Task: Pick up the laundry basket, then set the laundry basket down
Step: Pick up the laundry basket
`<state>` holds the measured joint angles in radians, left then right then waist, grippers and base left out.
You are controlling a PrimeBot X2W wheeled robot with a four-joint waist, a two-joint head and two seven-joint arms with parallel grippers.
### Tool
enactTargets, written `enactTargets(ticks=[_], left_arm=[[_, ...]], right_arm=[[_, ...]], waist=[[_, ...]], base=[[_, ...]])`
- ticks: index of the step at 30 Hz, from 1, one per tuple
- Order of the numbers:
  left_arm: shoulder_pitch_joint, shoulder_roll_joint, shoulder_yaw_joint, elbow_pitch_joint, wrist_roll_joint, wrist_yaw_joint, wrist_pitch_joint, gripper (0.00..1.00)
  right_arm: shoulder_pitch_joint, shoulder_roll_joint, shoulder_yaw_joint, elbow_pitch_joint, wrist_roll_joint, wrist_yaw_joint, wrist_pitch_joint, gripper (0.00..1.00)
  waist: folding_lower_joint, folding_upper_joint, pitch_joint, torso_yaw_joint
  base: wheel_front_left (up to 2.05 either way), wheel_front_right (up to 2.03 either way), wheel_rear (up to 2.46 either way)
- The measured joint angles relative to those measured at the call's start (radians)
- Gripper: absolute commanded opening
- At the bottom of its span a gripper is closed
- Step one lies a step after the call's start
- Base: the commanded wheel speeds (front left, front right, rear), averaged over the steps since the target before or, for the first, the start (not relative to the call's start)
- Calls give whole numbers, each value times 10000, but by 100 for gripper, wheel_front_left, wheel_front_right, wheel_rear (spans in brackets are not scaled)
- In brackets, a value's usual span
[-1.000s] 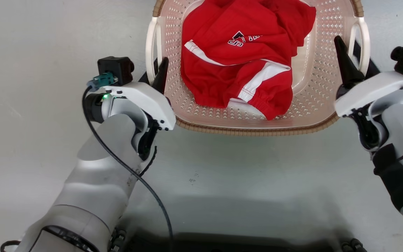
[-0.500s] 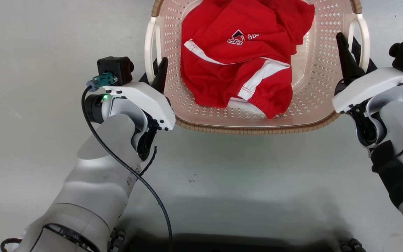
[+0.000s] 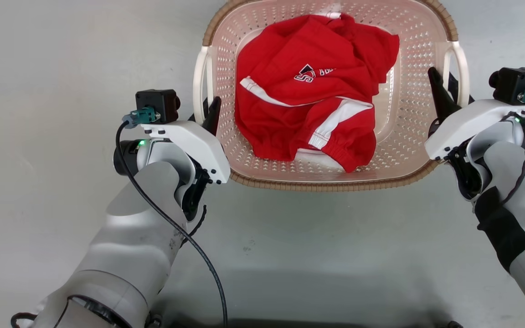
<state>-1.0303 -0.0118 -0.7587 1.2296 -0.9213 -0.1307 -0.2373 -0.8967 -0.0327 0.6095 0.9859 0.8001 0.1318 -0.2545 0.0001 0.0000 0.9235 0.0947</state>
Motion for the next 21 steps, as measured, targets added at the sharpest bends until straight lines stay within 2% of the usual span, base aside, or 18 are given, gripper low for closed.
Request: enactTargets(ticks=[13,21], left_arm=[[494,25,-194,232,-510,-15,825,0],[1149,92,-274,293,-763,-17,1210,0]], right_arm=[[-227,347,798,1275,811,42,903,0],[59,405,1536,1290,1425,40,1365,0]], waist=[[0,0,-985,-78],[0,0,-2001,-151]], base=[[0,0,0],[0,0,0]])
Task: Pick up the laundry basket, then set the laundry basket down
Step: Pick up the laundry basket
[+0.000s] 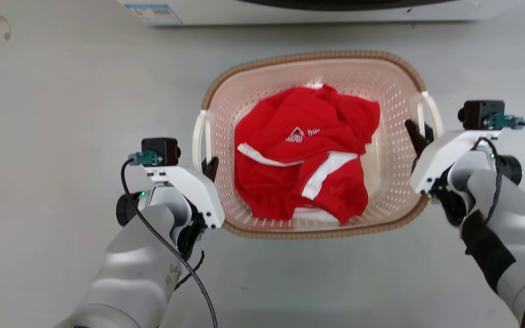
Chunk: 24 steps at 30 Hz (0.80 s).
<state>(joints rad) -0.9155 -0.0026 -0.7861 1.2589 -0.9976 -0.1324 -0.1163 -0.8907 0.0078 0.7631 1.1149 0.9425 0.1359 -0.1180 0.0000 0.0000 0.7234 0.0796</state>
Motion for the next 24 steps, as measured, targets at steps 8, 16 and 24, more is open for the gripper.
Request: enactTargets(ticks=[8,16,24], left_arm=[[922,104,-148,40,-96,-42,765,0],[1353,314,-341,33,-153,-50,1532,0],[1932,433,-353,-15,-313,-59,2146,0]], right_arm=[[899,61,917,-29,656,-4,476,0],[1210,171,1672,-6,1354,-12,945,0],[1682,303,2219,146,1850,-12,1195,0]], waist=[[0,0,-1366,-147],[0,0,-2762,-318],[0,0,-3853,-413]], base=[[0,0,0],[0,0,0],[0,0,0]])
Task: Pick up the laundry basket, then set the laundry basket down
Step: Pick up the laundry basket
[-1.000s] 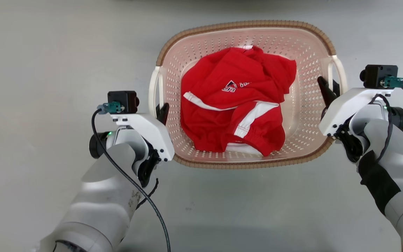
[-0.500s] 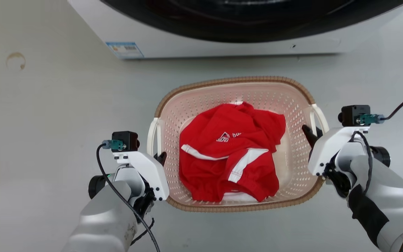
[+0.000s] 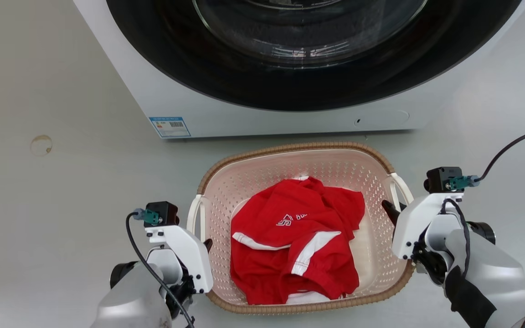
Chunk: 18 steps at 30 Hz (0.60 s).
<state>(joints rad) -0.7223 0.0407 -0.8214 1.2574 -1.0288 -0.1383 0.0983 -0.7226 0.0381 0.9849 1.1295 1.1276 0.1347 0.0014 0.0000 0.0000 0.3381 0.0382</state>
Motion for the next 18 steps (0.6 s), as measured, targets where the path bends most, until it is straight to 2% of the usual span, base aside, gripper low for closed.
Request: enactTargets(ticks=[18], left_arm=[[1267,90,-213,-75,-130,2,1231,0]], right_arm=[[993,222,922,464,1108,0,1103,0]], waist=[[0,0,-2530,45]], base=[[0,0,0]])
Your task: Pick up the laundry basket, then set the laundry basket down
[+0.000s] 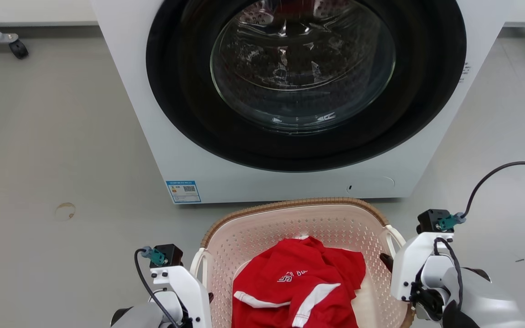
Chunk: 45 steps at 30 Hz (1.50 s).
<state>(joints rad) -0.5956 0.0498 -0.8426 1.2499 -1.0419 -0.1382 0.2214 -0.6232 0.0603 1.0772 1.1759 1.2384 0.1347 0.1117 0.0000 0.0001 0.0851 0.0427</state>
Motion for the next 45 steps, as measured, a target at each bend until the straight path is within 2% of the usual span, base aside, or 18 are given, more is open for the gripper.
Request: enactTargets(ticks=[6,45], left_arm=[[3,102,-90,-35,2,0,161,0],[72,136,-263,-50,-75,8,320,0]], right_arm=[[38,96,142,82,198,0,-2,0],[134,107,1283,230,1250,0,-61,0]], waist=[[0,0,-400,-1],[0,0,-519,-16]], base=[[0,0,0],[0,0,0]])
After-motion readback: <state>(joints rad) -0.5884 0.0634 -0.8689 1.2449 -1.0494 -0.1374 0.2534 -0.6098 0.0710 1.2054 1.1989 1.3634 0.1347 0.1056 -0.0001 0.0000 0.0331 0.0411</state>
